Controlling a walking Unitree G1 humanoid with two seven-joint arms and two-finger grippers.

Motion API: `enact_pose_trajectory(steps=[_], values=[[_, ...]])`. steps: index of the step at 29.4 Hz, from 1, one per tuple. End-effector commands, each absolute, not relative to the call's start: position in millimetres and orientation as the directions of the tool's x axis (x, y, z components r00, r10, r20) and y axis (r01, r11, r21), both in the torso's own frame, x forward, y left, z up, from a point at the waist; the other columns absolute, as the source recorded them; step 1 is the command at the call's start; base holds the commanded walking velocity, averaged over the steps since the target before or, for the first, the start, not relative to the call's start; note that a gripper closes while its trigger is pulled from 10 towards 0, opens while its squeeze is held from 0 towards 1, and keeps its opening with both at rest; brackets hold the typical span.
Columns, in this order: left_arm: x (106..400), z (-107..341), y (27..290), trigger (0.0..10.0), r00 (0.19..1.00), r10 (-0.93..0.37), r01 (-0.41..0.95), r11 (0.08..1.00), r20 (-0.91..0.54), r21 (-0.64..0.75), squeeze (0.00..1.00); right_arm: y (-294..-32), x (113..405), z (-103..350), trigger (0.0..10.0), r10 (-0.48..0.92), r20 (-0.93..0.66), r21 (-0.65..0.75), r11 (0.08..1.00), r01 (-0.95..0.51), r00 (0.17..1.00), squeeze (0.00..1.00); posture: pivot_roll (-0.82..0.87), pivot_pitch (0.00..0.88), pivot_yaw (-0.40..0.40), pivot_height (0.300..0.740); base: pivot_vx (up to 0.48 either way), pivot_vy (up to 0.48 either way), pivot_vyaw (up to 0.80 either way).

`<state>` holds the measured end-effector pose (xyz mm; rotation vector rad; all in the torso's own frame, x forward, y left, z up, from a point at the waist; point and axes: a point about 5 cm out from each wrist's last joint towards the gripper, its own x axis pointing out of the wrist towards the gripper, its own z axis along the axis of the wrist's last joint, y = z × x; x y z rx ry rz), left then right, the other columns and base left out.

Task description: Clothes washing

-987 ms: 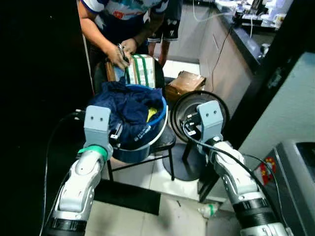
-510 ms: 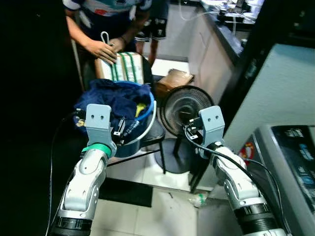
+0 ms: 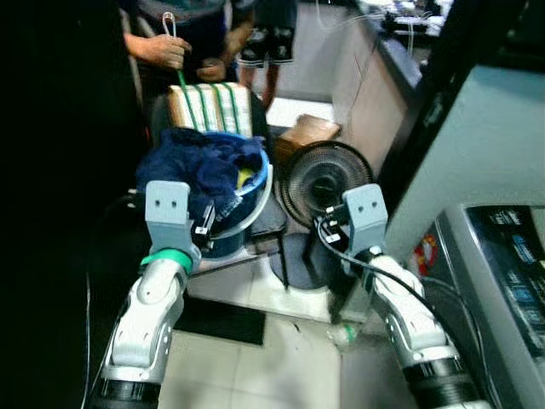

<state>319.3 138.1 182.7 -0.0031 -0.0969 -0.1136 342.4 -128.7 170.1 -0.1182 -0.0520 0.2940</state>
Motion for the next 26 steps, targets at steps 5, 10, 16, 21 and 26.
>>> enact_pose_trajectory(steps=[5, 10, 16, 21, 26], values=[[318.8, 182.2, 136.7, 10.0, 0.987, -0.124, 0.123, 0.992, 0.098, 0.013, 0.00, -128.8, 341.9, 169.7, 10.0, 0.291, 0.035, -0.114, 0.952, -0.286, 0.956, 0.00, 0.02, 0.036, -0.042, 0.740, 0.000, 0.000, 0.00], [318.7, 182.6, 135.7, 10.0, 0.987, -0.129, 0.128, 0.992, 0.100, 0.013, 0.00, -128.2, 340.7, 169.2, 10.0, 0.295, 0.034, -0.112, 0.951, -0.289, 0.955, 0.00, 0.02, 0.038, -0.040, 0.740, 0.000, 0.000, 0.00], [319.0, 182.5, 136.4, 10.0, 0.986, -0.129, 0.128, 0.992, 0.102, 0.014, 0.00, -127.5, 340.4, 168.8, 10.0, 0.299, 0.034, -0.109, 0.950, -0.294, 0.954, 0.00, 0.02, 0.039, -0.040, 0.740, 0.000, 0.000, 0.00], [319.0, 182.8, 137.1, 10.0, 0.987, -0.123, 0.122, 0.992, 0.101, 0.010, 0.00, -125.7, 340.0, 169.5, 10.0, 0.330, 0.033, -0.118, 0.939, -0.324, 0.944, 0.00, 0.02, 0.039, -0.040, 0.740, 0.000, 0.000, 0.00], [319.8, 183.2, 139.1, 10.0, 0.988, -0.113, 0.114, 0.993, 0.102, 0.001, 0.00, -122.5, 339.5, 170.0, 10.0, 0.350, 0.034, -0.145, 0.929, -0.342, 0.936, 0.00, 0.03, 0.032, -0.042, 0.740, 0.000, 0.000, 0.00]])
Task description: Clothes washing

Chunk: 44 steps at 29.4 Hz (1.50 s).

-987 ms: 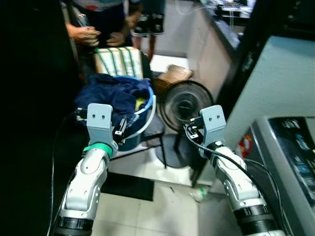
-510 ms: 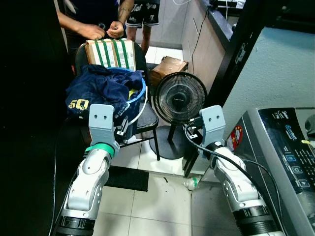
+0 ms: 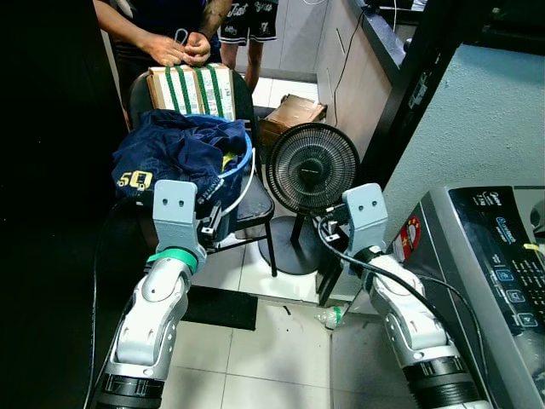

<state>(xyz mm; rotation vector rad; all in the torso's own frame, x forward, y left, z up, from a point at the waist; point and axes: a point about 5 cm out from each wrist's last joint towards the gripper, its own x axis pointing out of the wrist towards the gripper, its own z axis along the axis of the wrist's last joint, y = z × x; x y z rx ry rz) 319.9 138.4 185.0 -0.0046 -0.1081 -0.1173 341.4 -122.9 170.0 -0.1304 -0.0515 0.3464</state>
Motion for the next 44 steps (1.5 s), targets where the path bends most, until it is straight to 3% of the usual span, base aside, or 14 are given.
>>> enact_pose_trajectory(steps=[1, 13, 24, 32, 44], values=[[320.0, 183.3, 139.4, 10.0, 0.988, -0.112, 0.113, 0.994, 0.102, -0.001, 0.00, -122.1, 339.7, 169.8, 10.0, 0.349, 0.032, -0.154, 0.928, -0.341, 0.936, 0.00, 0.03, 0.028, -0.041, 0.740, 0.277, 0.000, 0.00], [320.4, 184.6, 139.8, 10.0, 0.987, -0.116, 0.117, 0.993, 0.110, -0.002, 0.00, -121.3, 339.5, 170.3, 10.0, 0.358, 0.038, -0.173, 0.922, -0.347, 0.933, 0.00, 0.03, 0.020, -0.041, 0.740, 0.324, 0.000, 0.78], [319.8, 186.9, 139.6, 10.0, 0.982, -0.131, 0.138, 0.989, 0.138, -0.043, 0.00, -123.8, 339.8, 169.3, 10.0, 0.343, 0.039, -0.140, 0.932, -0.335, 0.939, 0.00, 0.03, 0.019, -0.043, 0.740, 0.320, 0.000, 0.00], [318.2, 185.9, 142.9, 10.0, 0.979, -0.137, 0.153, 0.983, 0.153, -0.097, 0.00, -133.6, 340.6, 167.3, 10.0, 0.253, 0.066, -0.105, 0.964, -0.245, 0.965, 0.00, 0.03, 0.033, -0.037, 0.740, 0.309, 0.000, 0.00], [319.1, 186.4, 141.4, 10.0, 0.976, -0.151, 0.167, 0.981, 0.155, -0.096, 0.00, -139.2, 336.1, 164.4, 10.0, 0.215, 0.070, -0.075, 0.975, -0.210, 0.974, 0.00, 0.02, 0.042, -0.028, 0.740, 0.307, 0.000, -0.80]])
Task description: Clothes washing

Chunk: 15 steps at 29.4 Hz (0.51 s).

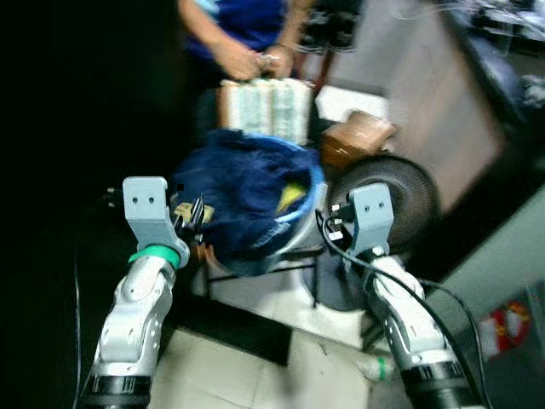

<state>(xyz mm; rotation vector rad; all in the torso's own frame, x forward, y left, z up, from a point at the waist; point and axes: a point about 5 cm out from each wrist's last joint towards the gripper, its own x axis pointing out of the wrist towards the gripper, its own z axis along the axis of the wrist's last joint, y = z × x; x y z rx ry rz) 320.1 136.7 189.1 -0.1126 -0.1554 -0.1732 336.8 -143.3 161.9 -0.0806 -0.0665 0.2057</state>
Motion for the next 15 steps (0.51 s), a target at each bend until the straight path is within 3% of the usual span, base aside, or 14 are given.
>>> enact_pose_trajectory(steps=[1, 15], values=[[319.0, 186.3, 141.1, 10.0, 0.976, -0.153, 0.169, 0.981, 0.155, -0.096, 0.00, -139.4, 336.0, 164.6, 10.0, 0.213, 0.070, -0.077, 0.975, -0.208, 0.974, 0.00, 0.02, 0.042, -0.028, 0.740, 0.307, 0.000, -0.80], [318.7, 188.1, 136.2, 10.0, 0.972, -0.176, 0.190, 0.979, 0.156, -0.077, 0.00, -132.7, 337.9, 169.0, 10.0, 0.253, 0.093, -0.092, 0.965, -0.245, 0.963, 0.00, 0.02, 0.044, -0.022, 0.740, 0.308, 0.000, 0.00]])
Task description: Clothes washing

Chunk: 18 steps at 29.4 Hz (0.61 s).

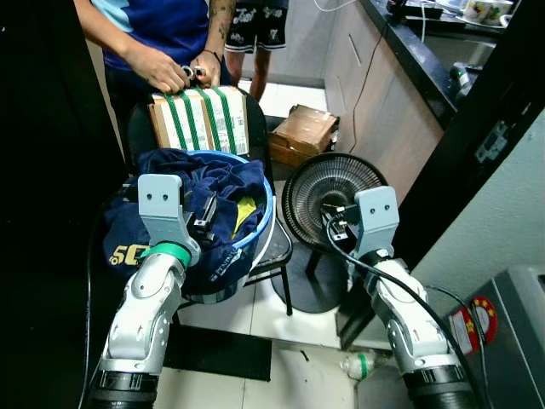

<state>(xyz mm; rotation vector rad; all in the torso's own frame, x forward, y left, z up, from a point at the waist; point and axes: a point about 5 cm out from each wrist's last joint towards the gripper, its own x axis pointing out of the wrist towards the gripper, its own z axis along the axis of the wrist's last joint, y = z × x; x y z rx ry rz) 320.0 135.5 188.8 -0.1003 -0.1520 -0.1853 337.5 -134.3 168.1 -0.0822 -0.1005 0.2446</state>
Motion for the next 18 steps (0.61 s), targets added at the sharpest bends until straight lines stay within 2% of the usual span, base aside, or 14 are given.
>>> enact_pose_trajectory(steps=[1, 9, 10, 18], values=[[318.6, 188.2, 136.0, 10.0, 0.972, -0.177, 0.190, 0.979, 0.156, -0.075, 0.00, -132.4, 338.1, 169.4, 10.0, 0.253, 0.094, -0.091, 0.965, -0.245, 0.963, 0.00, 0.02, 0.044, -0.022, 0.740, 0.307, 0.000, 0.00], [320.5, 188.3, 140.5, 10.0, 0.971, -0.193, 0.202, 0.978, 0.140, -0.052, 0.00, -127.1, 340.4, 170.3, 10.0, 0.239, 0.111, -0.065, 0.970, -0.233, 0.965, 0.00, 0.05, 0.038, 0.028, 0.740, 0.308, 0.000, 0.00], [322.9, 189.5, 145.6, 10.0, 0.970, -0.209, 0.214, 0.977, 0.127, -0.024, 0.00, -123.5, 339.6, 167.9, 10.0, 0.220, 0.119, -0.037, 0.975, -0.217, 0.968, 0.00, 0.08, 0.028, 0.088, 0.740, 0.311, 0.000, 0.00], [328.3, 195.4, 151.7, 10.0, 0.964, -0.241, 0.240, 0.971, 0.117, 0.015, 0.00, -118.5, 337.1, 163.8, 10.0, 0.177, 0.134, 0.016, 0.983, -0.181, 0.975, 0.00, 0.09, 0.025, 0.127, 0.740, 0.309, 0.000, 0.00]])
